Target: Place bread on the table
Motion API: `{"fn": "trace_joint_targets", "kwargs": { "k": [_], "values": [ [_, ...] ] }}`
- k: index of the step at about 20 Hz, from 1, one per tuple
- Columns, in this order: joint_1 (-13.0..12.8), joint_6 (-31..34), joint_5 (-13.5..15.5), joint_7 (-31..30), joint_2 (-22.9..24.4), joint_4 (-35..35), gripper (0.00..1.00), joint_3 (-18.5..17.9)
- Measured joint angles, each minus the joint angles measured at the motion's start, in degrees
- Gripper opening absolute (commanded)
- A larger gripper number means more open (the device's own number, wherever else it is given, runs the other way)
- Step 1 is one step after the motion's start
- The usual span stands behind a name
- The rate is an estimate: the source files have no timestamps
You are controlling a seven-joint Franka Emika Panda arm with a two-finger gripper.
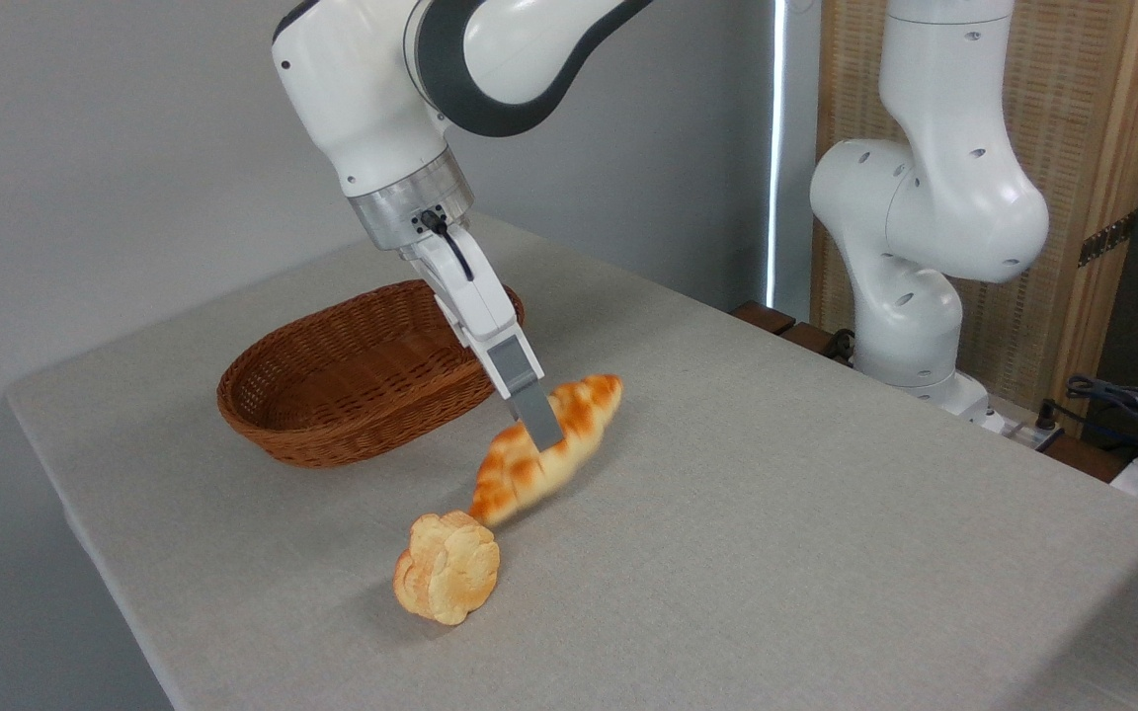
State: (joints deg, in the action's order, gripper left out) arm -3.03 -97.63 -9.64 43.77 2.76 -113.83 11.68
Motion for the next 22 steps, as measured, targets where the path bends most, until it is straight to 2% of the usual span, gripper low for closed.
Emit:
{"fn": "trace_joint_targets", "kwargs": {
  "k": [6, 9, 14, 16, 20, 22],
  "values": [
    [0.0, -0.1, 0.0, 0.0, 1.0, 0.5, 1.00, 0.0],
    [0.2, -0.1, 0.3, -0.2, 1.7, 3.3, 1.00, -0.1],
    [0.5, -0.1, 6.0, -1.1, 1.6, 12.2, 1.00, -3.9],
    [0.5, 0.1, 7.0, -2.3, 0.6, 15.2, 1.00, -5.6],
    [0.5, 1.2, 7.7, -5.6, -0.9, 17.0, 1.00, -7.0],
    [0.4, 2.7, 10.5, -6.0, -1.1, 18.6, 1.00, -9.2]
  ]
}}
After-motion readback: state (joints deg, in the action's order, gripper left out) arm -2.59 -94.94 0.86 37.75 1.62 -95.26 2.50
